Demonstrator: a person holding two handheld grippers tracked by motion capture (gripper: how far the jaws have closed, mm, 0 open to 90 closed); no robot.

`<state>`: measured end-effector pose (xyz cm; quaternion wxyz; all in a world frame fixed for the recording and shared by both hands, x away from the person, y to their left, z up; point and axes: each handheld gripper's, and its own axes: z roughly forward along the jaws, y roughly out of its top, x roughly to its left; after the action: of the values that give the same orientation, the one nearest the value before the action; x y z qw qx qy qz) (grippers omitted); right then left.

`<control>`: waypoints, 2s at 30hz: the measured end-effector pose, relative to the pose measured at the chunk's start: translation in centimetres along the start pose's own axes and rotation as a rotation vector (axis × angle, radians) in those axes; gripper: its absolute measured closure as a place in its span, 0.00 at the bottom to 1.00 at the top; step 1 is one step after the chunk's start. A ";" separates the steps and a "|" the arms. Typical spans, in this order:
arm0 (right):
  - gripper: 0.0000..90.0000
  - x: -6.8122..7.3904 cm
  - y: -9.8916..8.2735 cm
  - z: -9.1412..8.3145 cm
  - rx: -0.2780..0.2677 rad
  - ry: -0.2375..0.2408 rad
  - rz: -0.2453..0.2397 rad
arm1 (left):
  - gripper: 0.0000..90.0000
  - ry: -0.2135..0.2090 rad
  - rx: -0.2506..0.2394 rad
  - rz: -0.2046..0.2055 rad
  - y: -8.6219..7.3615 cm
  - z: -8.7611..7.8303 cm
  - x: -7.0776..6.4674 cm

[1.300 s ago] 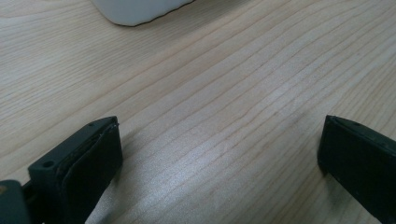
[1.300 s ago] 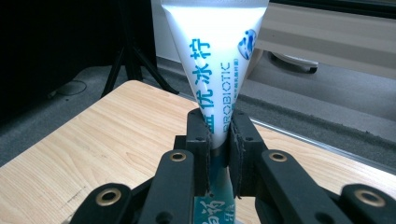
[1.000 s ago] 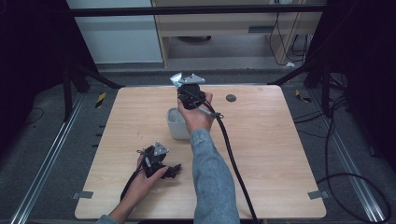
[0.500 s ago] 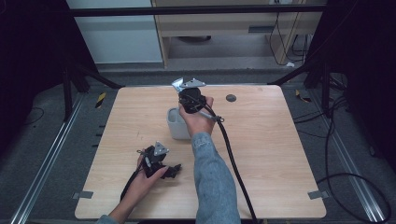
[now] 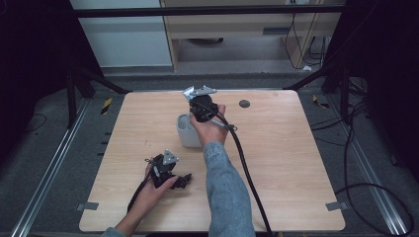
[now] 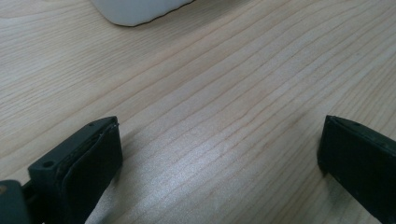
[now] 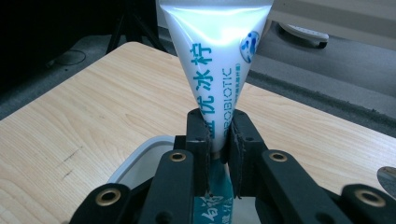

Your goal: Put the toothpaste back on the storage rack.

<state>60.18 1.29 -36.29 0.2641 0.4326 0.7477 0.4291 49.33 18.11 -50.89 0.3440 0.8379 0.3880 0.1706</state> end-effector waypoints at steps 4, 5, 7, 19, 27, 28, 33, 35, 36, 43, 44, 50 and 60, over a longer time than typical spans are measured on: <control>0.89 0.0 -0.2 0.1 0.009 0.000 -0.004 | 0.00 0.000 0.000 0.000 0.0 0.0 0.0; 0.89 0.0 -0.3 0.1 0.011 0.001 -0.004 | 0.00 0.000 -0.001 0.000 0.0 0.0 0.0; 0.89 0.1 -0.4 0.1 0.015 0.001 -0.004 | 0.00 0.000 0.000 0.000 0.0 0.0 0.0; 0.89 0.4 -1.1 0.7 0.043 0.004 -0.017 | 0.00 0.000 0.000 -0.001 0.0 0.0 0.0; 0.89 0.6 -1.3 0.9 0.059 0.008 -0.029 | 0.00 0.000 0.000 0.000 0.0 0.0 0.0; 0.89 0.7 -1.3 0.9 0.063 0.009 -0.030 | 0.00 0.000 0.000 0.000 0.0 0.0 0.0; 0.89 0.6 -1.4 1.0 0.080 0.011 -0.039 | 0.00 0.000 -0.001 -0.001 0.0 0.0 0.0; 0.89 0.6 -1.4 1.0 0.078 0.009 -0.041 | 0.00 0.000 -0.001 -0.002 0.0 0.0 0.0; 0.89 0.6 -1.4 1.0 0.076 0.008 -0.041 | 0.00 0.000 -0.001 -0.001 0.0 0.0 0.0; 0.89 0.7 -1.5 1.3 0.093 0.010 -0.048 | 0.00 0.000 -0.001 -0.002 0.0 0.0 0.0; 0.89 0.7 -1.6 1.4 0.093 0.010 -0.049 | 0.00 0.000 -0.001 -0.001 0.0 0.0 0.0; 0.89 0.9 -1.7 1.6 0.102 0.013 -0.047 | 0.00 0.001 -0.001 -0.001 0.0 0.0 0.0; 0.89 1.0 -1.7 1.9 0.117 0.012 -0.037 | 0.00 0.000 -0.001 -0.002 0.0 0.0 0.0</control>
<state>60.42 2.50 -38.68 0.2420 0.4309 0.7807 0.3824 49.36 18.07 -50.90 0.3445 0.8373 0.3886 0.1708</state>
